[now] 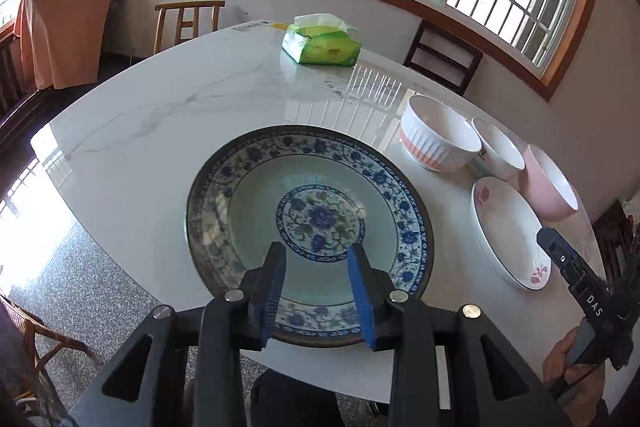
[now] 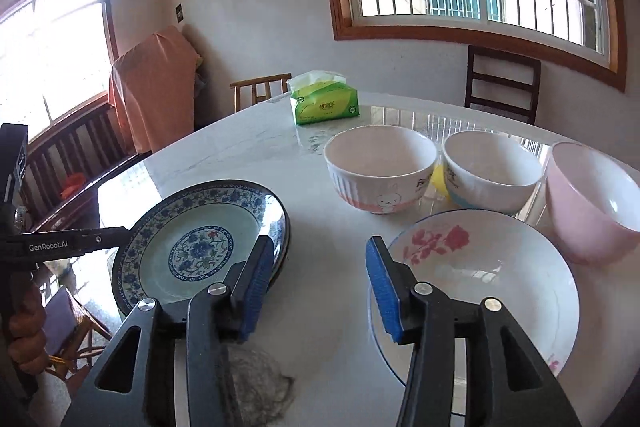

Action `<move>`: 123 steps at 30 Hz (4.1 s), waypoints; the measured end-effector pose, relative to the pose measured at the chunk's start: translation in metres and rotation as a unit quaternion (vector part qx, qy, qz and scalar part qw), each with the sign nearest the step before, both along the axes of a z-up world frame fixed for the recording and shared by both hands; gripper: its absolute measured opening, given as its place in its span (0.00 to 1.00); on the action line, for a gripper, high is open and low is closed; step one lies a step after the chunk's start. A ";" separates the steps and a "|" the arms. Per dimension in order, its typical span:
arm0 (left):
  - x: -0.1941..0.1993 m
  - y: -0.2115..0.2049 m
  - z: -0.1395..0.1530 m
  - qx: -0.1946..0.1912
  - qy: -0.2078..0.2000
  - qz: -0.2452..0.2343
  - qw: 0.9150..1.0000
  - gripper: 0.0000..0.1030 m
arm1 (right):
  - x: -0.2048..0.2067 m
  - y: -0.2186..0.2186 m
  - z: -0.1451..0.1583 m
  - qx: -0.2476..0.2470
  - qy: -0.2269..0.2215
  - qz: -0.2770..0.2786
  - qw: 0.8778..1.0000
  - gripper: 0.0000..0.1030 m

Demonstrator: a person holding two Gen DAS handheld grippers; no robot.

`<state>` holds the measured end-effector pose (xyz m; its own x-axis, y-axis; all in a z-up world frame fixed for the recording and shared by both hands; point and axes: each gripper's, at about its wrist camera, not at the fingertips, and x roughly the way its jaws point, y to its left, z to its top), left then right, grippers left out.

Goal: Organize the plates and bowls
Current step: 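Move the left gripper to the white plate with pink flowers, then grasp the rim of the pink-flower plate with the left gripper, then lift and carry the pink-flower plate over the blue-and-white plate stack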

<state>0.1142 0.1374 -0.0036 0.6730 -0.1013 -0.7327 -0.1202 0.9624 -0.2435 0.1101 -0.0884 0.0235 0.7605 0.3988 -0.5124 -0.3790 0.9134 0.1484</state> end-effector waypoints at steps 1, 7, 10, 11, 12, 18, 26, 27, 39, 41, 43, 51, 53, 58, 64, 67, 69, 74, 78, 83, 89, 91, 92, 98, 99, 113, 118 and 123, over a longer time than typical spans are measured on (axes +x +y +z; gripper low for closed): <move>0.002 -0.012 0.001 -0.004 0.002 -0.017 1.000 0.32 | -0.003 -0.019 -0.001 0.013 0.006 -0.016 1.000 0.48; 0.023 -0.083 0.001 -0.032 0.022 -0.097 0.995 0.32 | 0.003 -0.118 -0.021 0.051 0.056 -0.115 0.990 0.49; 0.040 -0.105 -0.001 -0.046 0.035 -0.109 0.992 0.32 | 0.008 -0.151 -0.028 0.088 0.078 -0.138 0.984 0.49; 0.046 -0.109 -0.002 -0.059 0.039 -0.112 0.991 0.32 | 0.009 -0.158 -0.028 0.096 0.076 -0.143 0.982 0.49; 0.053 -0.113 -0.003 -0.070 0.042 -0.115 0.990 0.32 | 0.010 -0.163 -0.029 0.101 0.075 -0.143 0.982 0.49; 0.089 -0.138 -0.009 -0.072 0.076 -0.112 0.988 0.35 | 0.019 -0.168 -0.037 0.116 0.103 -0.126 0.980 0.49; 0.117 -0.143 -0.033 -0.080 0.112 -0.090 0.986 0.35 | 0.042 -0.174 -0.049 0.135 0.152 -0.103 0.974 0.48; 0.120 -0.143 -0.036 -0.085 0.118 -0.090 0.985 0.35 | 0.045 -0.175 -0.050 0.139 0.159 -0.101 0.972 0.47; 0.131 -0.147 -0.047 -0.084 0.133 -0.087 0.984 0.17 | 0.064 -0.160 -0.053 0.096 0.182 -0.082 0.975 0.34; 0.129 -0.156 -0.044 -0.048 0.124 -0.088 0.987 0.14 | 0.065 -0.154 -0.054 0.080 0.188 -0.073 0.976 0.17; 0.125 -0.160 -0.043 -0.041 0.121 -0.081 0.989 0.14 | 0.063 -0.149 -0.052 0.063 0.183 -0.063 0.979 0.13; 0.087 -0.157 -0.028 -0.027 0.096 -0.062 0.993 0.14 | 0.047 -0.141 -0.048 0.031 0.165 -0.058 0.984 0.14; 0.076 -0.155 -0.025 -0.024 0.092 -0.060 0.994 0.14 | 0.038 -0.140 -0.047 0.039 0.166 -0.055 0.984 0.14; 0.043 -0.144 -0.012 -0.019 0.076 -0.051 0.996 0.14 | 0.014 -0.132 -0.043 0.059 0.167 -0.047 0.983 0.14; 0.008 -0.118 -0.002 -0.035 0.067 -0.025 0.997 0.14 | -0.012 -0.112 -0.027 0.062 0.154 -0.030 0.986 0.14; -0.008 -0.098 -0.001 -0.037 0.065 -0.011 0.997 0.14 | -0.018 -0.097 -0.020 0.062 0.153 -0.015 0.986 0.14; -0.016 -0.084 0.001 -0.039 0.065 -0.001 0.997 0.14 | -0.021 -0.087 -0.018 0.060 0.153 -0.005 0.986 0.14; -0.027 -0.049 0.007 -0.040 0.059 0.027 0.997 0.14 | -0.022 -0.056 -0.014 0.058 0.159 0.025 0.985 0.14; -0.029 -0.025 0.012 -0.034 0.050 0.047 0.997 0.14 | -0.019 -0.026 -0.010 0.043 0.155 0.048 0.986 0.14; -0.023 0.003 0.010 -0.036 0.051 0.067 0.996 0.14 | -0.009 0.008 -0.008 0.029 0.158 0.072 0.984 0.15; -0.011 0.030 0.004 -0.037 0.054 0.085 0.994 0.14 | 0.009 0.041 -0.011 0.011 0.164 0.087 0.983 0.14; -0.006 0.036 0.003 -0.036 0.054 0.089 0.994 0.14 | 0.014 0.050 -0.012 0.006 0.166 0.090 0.982 0.14; -0.004 0.039 0.003 -0.036 0.054 0.091 0.994 0.14 | 0.016 0.054 -0.013 0.003 0.166 0.093 0.982 0.15; 0.009 0.055 -0.006 -0.037 0.060 0.100 0.993 0.14 | 0.032 0.075 -0.017 -0.007 0.171 0.097 0.980 0.15; 0.011 0.056 -0.007 -0.038 0.061 0.101 0.992 0.14 | 0.034 0.077 -0.018 -0.008 0.173 0.097 0.980 0.15; 0.026 0.069 -0.017 -0.035 0.069 0.109 0.991 0.15 | 0.053 0.100 -0.027 -0.024 0.178 0.099 0.979 0.15; 0.027 0.069 -0.018 -0.032 0.069 0.106 0.991 0.15 | 0.056 0.103 -0.028 -0.027 0.178 0.099 0.979 0.15; 0.028 0.071 -0.020 -0.027 0.072 0.109 0.991 0.15 | 0.056 0.104 -0.028 -0.027 0.178 0.098 0.979 0.15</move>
